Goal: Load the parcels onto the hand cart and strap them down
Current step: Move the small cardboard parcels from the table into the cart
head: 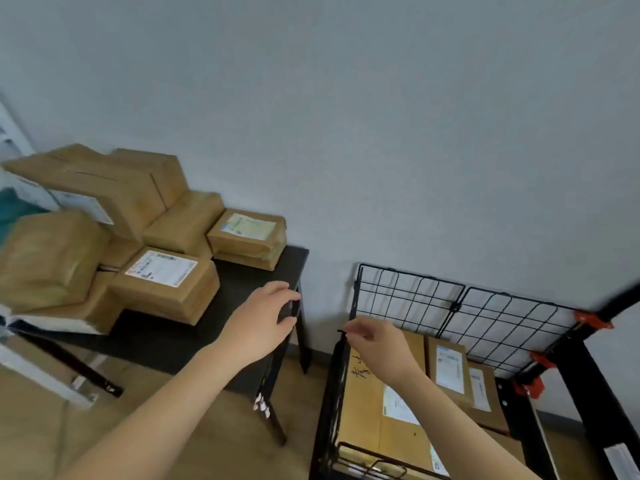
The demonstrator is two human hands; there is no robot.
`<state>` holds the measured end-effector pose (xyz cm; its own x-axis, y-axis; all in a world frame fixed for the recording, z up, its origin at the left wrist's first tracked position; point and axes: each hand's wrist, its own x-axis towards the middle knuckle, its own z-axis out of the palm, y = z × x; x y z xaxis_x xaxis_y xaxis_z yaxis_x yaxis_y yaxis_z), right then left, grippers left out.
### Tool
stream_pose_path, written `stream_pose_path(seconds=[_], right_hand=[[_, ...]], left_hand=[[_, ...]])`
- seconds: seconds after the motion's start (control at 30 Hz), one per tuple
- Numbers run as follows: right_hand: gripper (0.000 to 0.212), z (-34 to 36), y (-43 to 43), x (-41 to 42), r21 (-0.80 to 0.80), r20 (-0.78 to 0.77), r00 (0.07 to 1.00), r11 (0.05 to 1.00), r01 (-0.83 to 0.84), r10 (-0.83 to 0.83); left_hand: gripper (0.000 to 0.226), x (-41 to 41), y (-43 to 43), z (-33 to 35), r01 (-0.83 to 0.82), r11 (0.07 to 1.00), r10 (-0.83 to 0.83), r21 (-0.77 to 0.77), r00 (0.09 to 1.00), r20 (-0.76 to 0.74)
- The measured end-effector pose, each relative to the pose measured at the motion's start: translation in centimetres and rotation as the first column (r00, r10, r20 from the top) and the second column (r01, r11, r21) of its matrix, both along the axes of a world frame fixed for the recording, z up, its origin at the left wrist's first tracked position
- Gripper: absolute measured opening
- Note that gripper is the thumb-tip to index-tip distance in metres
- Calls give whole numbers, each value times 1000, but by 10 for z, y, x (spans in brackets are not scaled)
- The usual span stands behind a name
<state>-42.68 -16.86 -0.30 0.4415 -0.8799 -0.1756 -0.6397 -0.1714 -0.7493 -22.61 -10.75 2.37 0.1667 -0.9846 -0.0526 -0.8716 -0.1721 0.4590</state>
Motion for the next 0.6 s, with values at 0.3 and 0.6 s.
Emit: stream_pose_path(seconds=[0.3,0.6], right_hand=[[21,27,52,118,-53,42,984,984,-169,171],[23,47,64,204,-104,20,937,933,-345,348]], left_hand=[[42,93,102,18,-234,970,233,-64,972,-31],[43,157,144,22,-426,900,413,-92,901,-135]])
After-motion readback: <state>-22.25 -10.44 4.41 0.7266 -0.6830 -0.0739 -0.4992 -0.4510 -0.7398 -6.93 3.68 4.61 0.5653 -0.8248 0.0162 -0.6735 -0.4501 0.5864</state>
